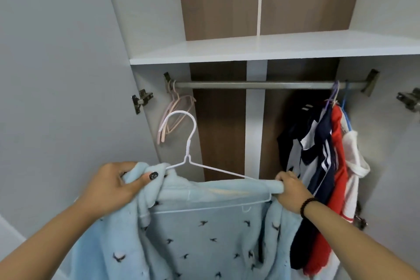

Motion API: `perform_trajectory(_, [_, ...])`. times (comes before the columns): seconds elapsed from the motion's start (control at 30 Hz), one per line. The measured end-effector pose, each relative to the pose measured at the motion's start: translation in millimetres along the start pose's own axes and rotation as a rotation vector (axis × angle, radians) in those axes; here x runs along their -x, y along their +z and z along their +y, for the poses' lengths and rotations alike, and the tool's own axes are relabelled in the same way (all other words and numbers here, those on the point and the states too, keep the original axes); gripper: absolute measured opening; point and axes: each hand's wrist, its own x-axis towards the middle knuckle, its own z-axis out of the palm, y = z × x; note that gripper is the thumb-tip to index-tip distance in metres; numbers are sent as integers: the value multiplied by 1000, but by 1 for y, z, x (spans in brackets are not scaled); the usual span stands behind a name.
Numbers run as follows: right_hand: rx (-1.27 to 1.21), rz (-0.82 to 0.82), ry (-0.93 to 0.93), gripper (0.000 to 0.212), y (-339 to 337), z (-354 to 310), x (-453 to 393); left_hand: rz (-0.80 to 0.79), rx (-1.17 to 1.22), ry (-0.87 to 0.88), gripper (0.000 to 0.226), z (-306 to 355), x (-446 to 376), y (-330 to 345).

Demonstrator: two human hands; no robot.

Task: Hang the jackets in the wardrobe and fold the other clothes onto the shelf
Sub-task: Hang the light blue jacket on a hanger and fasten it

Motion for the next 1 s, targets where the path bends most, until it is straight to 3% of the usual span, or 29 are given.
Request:
perform_trajectory(0.17, [-236,160,78,13,-26,3,3,-9,22,-9,32,-3,-7,11])
perform_trajectory(0.27, [-258,217,48,9,-45,-9,5,16,59,-27,10,0,-5,22])
perform_trajectory(0.37, [-166,246,40,6,-63,-26,5,20,47,0,15,7,0,35])
perform_trajectory(0.5, [-92,248,-21,10,-81,-54,11,85,-141,89,21,24,7,56])
perform_trajectory(0.63, [170,244,-119,14,-101,-69,27,120,-176,89,19,39,10,67])
perform_trajectory(0.77, [369,195,-142,23,-124,-58,36,150,-215,92,31,48,10,64])
perform_trajectory(0.87, [462,168,-163,22,-127,-43,41,239,-267,197,49,56,12,64])
perform_trajectory(1.0, [573,120,-206,24,-128,-18,44,325,-294,292,53,63,9,61])
